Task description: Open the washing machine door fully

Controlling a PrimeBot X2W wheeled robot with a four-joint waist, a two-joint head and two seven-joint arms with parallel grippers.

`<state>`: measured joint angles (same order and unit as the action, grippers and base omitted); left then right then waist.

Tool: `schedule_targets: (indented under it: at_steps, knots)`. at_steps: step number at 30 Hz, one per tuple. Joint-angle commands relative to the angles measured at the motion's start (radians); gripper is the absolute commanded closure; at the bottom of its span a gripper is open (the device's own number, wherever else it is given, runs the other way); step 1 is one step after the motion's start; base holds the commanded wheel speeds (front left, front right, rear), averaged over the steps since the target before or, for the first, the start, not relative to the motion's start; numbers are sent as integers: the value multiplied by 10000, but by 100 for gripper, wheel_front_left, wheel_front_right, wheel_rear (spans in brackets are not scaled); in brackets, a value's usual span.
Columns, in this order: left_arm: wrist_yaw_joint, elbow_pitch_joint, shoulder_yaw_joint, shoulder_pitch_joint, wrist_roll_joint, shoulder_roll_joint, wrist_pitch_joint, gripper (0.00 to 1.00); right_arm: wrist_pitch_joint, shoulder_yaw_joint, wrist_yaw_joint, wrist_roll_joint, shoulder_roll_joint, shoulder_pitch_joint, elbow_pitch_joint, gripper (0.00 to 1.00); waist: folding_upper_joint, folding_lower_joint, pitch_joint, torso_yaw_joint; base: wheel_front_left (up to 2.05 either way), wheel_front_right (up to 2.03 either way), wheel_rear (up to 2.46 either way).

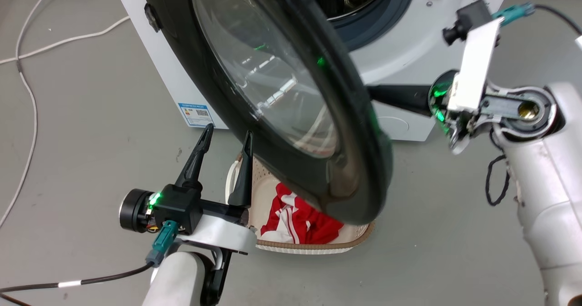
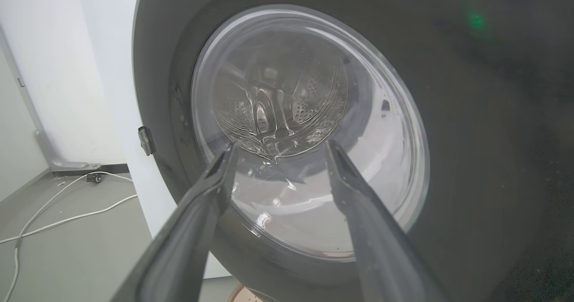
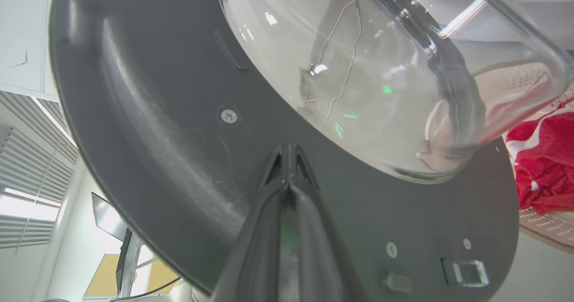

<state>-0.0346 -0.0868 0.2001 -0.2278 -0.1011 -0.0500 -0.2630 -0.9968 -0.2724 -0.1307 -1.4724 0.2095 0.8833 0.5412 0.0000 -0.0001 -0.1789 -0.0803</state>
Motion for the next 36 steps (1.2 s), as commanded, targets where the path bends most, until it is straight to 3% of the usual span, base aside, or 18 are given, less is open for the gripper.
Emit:
schedule_targets:
  at_steps: [1, 15, 19, 27, 36]
  knots:
    - [11, -36, 48, 165, -3, -5, -26, 0, -110, -85, 0, -104, -183, -388, -272, 100, 0, 1, 132, -16, 0, 0, 0]
    - [73, -147, 141, 381, -58, -5, -25, 0, -64, -240, 0, -171, -968, -1646, -1831, 100, 0, 1, 395, -8, 0, 0, 0]
    - [91, -124, 97, 390, -101, -5, -25, 0, 985, 194, 0, 297, -983, -1960, -2425, 100, 0, 1, 398, 37, 0, 0, 0]
    - [155, -130, -121, 557, -90, -5, -25, 0, 4159, 1928, 0, 1252, -860, -3264, -3019, 100, 0, 1, 489, 219, 0, 0, 0]
    - [157, -82, -416, 828, -77, -5, -26, 0, 6232, 3417, 0, 1481, -979, -5719, -3574, 100, 0, 1, 738, 535, 0, 0, 0]
